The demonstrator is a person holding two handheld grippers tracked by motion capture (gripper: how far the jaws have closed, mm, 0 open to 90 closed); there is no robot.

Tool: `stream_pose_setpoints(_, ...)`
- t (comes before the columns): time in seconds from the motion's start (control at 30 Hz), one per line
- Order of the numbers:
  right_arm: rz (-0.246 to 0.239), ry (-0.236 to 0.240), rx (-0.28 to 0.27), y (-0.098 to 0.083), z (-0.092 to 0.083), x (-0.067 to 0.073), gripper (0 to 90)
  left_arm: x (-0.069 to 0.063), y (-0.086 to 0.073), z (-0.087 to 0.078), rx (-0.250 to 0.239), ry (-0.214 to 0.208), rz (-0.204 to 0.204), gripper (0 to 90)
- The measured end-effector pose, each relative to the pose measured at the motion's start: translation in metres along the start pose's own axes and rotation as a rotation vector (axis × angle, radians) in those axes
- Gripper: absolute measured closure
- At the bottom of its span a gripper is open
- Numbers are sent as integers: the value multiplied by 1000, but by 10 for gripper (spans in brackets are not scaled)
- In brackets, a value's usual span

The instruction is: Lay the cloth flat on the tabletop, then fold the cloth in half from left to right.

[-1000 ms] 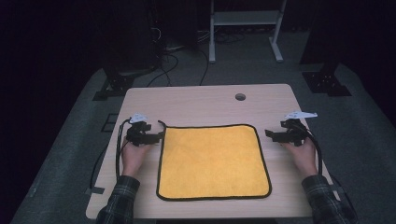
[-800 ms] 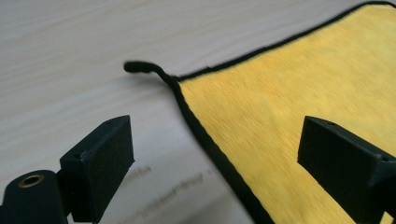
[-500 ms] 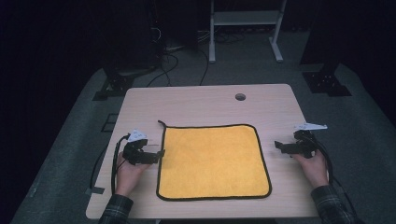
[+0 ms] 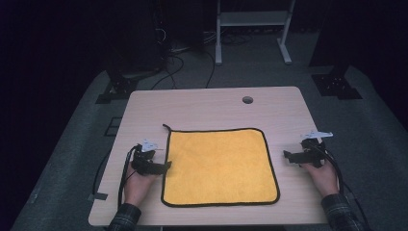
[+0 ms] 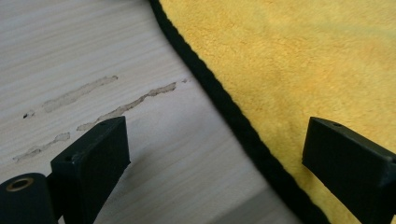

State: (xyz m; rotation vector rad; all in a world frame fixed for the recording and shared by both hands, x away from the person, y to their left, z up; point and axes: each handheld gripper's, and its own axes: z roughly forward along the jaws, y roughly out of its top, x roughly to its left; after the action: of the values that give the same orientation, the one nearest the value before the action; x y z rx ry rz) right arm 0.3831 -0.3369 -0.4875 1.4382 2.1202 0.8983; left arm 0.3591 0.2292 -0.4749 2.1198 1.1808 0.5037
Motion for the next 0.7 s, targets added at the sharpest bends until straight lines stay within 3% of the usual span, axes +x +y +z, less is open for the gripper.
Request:
stream_pose_setpoints(0.2,-3,3,-1,0,0,0,0,4,3,1,-22,34,-17,65)
stream_pose_setpoints(0.47,-5,8,1,0,0,0,0,8,2,4,-1,57,-32,70)
stream_pose_setpoints(0.7,-7,11,2,0,0,1,0,3,1,0,-20,3,-24,309)
